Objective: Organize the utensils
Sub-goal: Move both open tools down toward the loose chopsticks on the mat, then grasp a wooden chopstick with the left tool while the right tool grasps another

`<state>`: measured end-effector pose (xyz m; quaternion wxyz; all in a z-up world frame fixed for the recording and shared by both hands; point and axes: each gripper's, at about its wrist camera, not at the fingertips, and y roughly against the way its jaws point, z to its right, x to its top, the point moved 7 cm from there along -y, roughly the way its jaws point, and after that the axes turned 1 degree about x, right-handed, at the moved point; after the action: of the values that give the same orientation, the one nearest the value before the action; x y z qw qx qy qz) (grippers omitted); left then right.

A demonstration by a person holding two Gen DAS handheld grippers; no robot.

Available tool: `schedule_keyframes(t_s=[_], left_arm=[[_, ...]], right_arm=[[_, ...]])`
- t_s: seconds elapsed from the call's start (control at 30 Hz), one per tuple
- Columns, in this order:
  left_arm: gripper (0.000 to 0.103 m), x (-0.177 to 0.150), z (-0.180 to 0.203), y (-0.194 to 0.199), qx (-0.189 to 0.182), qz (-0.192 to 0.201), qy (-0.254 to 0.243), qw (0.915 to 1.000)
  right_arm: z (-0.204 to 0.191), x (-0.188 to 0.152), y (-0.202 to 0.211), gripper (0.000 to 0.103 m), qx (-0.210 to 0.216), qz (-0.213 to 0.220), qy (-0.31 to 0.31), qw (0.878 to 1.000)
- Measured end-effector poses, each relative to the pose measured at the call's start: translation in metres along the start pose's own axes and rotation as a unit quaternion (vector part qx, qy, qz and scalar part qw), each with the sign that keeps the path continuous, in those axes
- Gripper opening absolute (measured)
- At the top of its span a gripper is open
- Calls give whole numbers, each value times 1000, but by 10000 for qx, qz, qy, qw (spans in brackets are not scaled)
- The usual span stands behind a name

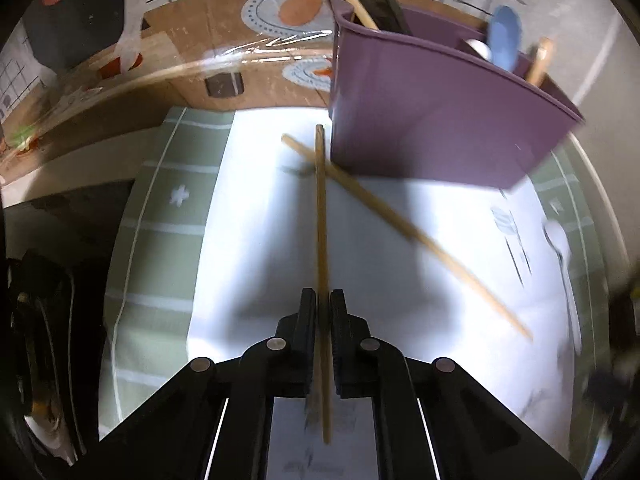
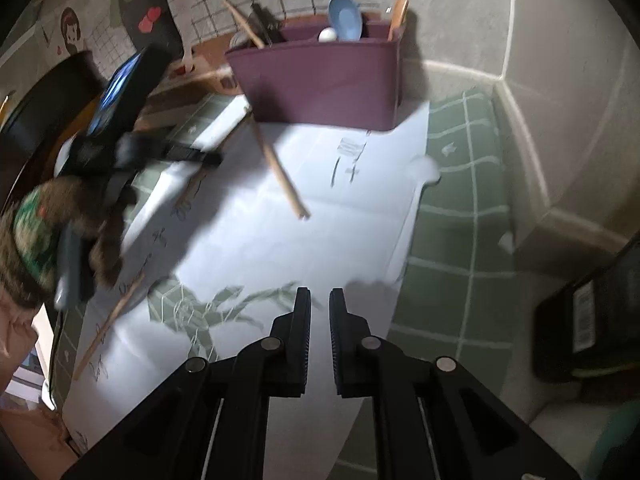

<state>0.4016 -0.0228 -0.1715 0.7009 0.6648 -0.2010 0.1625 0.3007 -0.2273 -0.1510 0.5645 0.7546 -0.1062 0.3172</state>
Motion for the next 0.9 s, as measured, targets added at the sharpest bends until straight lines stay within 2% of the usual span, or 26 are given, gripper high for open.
schedule_keyframes(t_s=[0.1, 0.2, 0.23, 0.33, 0.43, 0.6, 0.73, 0.83, 0.9], left_arm=[[6, -29, -8, 13, -168, -47, -57, 9998], [6, -60, -17, 27, -400, -178, 29, 9990], [6, -70, -16, 33, -468, -213, 39, 9987], [6, -99, -14, 51, -595, -318, 50, 9977], [6, -110, -16, 60, -689, -395, 135, 9967], [8, -106, -16, 68, -712, -328, 133, 9968], [9, -89, -17, 66, -749, -269, 151, 9967], [15, -70, -15, 62, -761, -184, 126, 9968], [17, -58, -14, 55, -766, -180, 87, 9969]], right_arm=[[1, 22, -6, 11, -149, 75, 121, 9998], [-8, 47, -17, 11, -101, 112, 311, 9994], [-14, 58, -24, 14, -65, 116, 380, 9992], [-33, 89, -52, 31, 125, 72, 583, 9982], [-46, 113, -82, 31, 121, -43, 633, 9979], [-69, 139, -130, 31, -24, -261, 793, 9965], [-82, 150, -156, 30, -106, -348, 865, 9956], [-88, 153, -164, 10, -201, -397, 984, 9942], [-91, 149, -161, 6, -194, -466, 1080, 9929]])
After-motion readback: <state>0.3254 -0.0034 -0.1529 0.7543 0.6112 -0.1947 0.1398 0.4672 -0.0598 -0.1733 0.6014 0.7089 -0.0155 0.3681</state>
